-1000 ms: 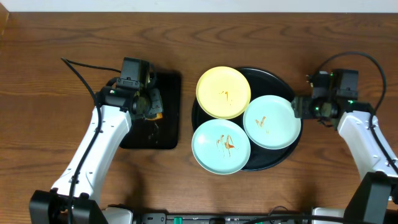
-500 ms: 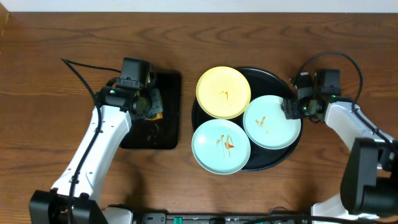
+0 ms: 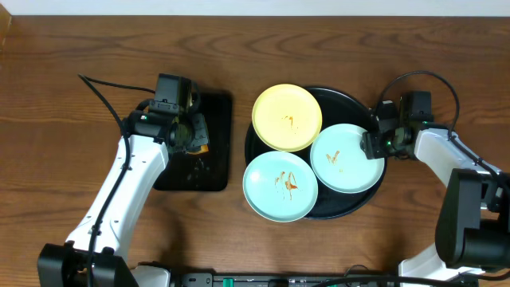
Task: Clean dirty plates on tray and stack at the side
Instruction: 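Grip the pale green plate rim with the right gripper and tilt it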
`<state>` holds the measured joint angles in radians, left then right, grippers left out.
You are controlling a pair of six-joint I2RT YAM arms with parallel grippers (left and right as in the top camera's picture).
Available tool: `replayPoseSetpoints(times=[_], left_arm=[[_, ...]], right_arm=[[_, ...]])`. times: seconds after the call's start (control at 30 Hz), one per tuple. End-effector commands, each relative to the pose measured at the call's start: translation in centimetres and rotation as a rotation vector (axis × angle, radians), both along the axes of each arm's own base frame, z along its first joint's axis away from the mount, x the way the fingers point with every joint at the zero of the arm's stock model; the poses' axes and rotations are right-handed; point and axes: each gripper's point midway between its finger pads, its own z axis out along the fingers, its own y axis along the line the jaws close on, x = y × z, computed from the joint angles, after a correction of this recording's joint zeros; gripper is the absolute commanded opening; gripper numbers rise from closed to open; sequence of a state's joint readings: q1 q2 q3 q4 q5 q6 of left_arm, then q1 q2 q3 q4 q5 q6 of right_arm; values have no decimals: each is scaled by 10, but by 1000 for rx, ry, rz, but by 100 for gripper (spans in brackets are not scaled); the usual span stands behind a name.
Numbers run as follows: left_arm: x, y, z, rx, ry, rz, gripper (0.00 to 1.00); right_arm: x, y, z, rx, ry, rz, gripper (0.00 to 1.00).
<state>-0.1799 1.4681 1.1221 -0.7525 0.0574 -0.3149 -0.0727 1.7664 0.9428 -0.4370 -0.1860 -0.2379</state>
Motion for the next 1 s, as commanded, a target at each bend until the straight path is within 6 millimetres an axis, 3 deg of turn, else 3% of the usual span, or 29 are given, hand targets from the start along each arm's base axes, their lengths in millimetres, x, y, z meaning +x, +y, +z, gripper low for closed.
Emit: replayPoseSetpoints(times=[0.0, 0.17, 0.27, 0.7, 0.97], left_arm=[[2, -2, 6, -10, -14, 2, 8], [2, -2, 6, -10, -13, 2, 8], [2, -2, 6, -9, -11, 2, 8], [2, -2, 6, -10, -11, 2, 8], [2, -2, 6, -9, -11, 2, 8]], right_arm=[[10, 5, 23, 10, -68, 16, 62], [26, 2, 56, -9, -193, 13, 66], [29, 8, 61, 20, -214, 28, 68], [12, 17, 19, 73, -71, 42, 64], [-11, 18, 10, 78, 34, 36, 47]])
